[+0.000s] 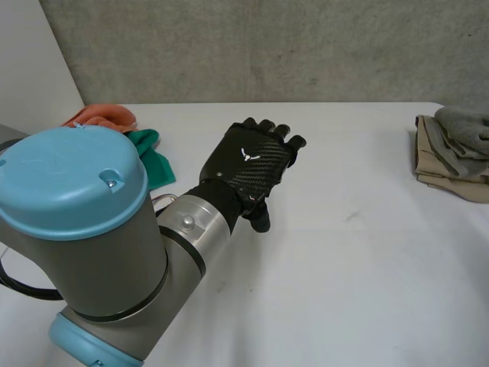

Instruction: Fold the laundry.

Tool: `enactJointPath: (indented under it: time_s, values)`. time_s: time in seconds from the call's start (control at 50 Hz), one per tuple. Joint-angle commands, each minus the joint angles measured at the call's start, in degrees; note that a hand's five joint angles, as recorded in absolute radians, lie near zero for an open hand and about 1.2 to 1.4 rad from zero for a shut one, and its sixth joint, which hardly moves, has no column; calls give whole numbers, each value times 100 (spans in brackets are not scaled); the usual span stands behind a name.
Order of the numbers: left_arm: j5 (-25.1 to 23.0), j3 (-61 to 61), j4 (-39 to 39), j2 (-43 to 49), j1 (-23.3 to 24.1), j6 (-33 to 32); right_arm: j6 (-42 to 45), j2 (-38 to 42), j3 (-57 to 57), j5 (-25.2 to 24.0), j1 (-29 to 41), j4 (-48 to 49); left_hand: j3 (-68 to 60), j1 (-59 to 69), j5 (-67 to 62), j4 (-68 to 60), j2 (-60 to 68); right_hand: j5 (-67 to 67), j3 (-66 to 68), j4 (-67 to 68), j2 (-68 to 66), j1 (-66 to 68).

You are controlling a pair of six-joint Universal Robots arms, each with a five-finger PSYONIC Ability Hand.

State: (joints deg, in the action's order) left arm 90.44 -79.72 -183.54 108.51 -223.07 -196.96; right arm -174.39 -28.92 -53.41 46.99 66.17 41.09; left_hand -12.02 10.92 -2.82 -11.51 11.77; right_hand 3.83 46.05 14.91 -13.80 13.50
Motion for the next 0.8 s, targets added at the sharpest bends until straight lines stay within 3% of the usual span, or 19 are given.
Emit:
enactJointPath:
  time_s: [0.02, 0.12, 0.18, 0.24, 0.26, 0.34, 0.42, 0.5, 0.64, 0.68, 0.76, 0.8]
  values:
    - [-9, 0, -6, -67, 123, 0, 1, -1282, -943, 47, -332, -654, -4, 114, 76, -55, 30, -383, -3605, -491, 380, -350]
    - [-79, 18, -6, -137, 212, 9, 194, -1669, -1058, 135, -806, -1515, 12, 97, 92, -38, 13, -383, -3605, -491, 380, -350]
    - [-167, 27, -23, -313, 229, 44, 852, -1749, -944, 407, -1193, -2279, 46, 64, 126, -5, -21, -383, -3605, -491, 380, -350]
    - [-255, 62, -50, -506, 255, 140, 1932, -1959, -654, 1073, -1501, -3114, 130, -20, 210, 79, -105, -383, -3605, -491, 380, -350]
    - [-290, 62, -76, -568, 247, 167, 2440, -2073, -471, 1511, -1511, -3377, 180, -70, 260, 129, -155, -383, -3605, -491, 380, -350]
    - [-474, 88, -234, -849, 203, 307, 3164, -2206, -302, 2488, -1258, -3267, 202, -92, 282, 151, -177, -383, -3605, -491, 380, -350]
    - [-624, 106, -436, -1139, 36, 299, 2833, -2678, -590, 2640, -468, -2495, 202, -92, 282, 151, -177, -383, -3605, -491, 380, -350]
    - [-598, 132, -533, -1254, -525, 281, 2148, -3767, -1634, 2570, 157, -1669, 202, -92, 282, 151, -177, -383, -3605, -491, 380, -350]
    - [-624, 185, -533, -1035, -2564, 220, 1276, -4921, -3578, 1762, 1265, -498, 202, -92, 282, 151, -177, -383, -3605, -491, 380, -350]
    - [-642, 211, -568, -633, -3125, 167, 1232, -5158, -4228, 1402, 1731, -312, 202, -92, 282, 151, -177, -383, -3605, -491, 380, -350]
    - [-685, 473, -682, 272, -3864, -252, 1276, -5291, -4959, 1138, 2285, -303, 202, -92, 282, 151, -177, -383, -3605, -491, 380, -350]
    - [-756, 650, -788, 704, -3989, -613, 1380, -5291, -5257, 1120, 2496, -382, 202, -92, 282, 151, -177, -383, -3605, -491, 380, -350]
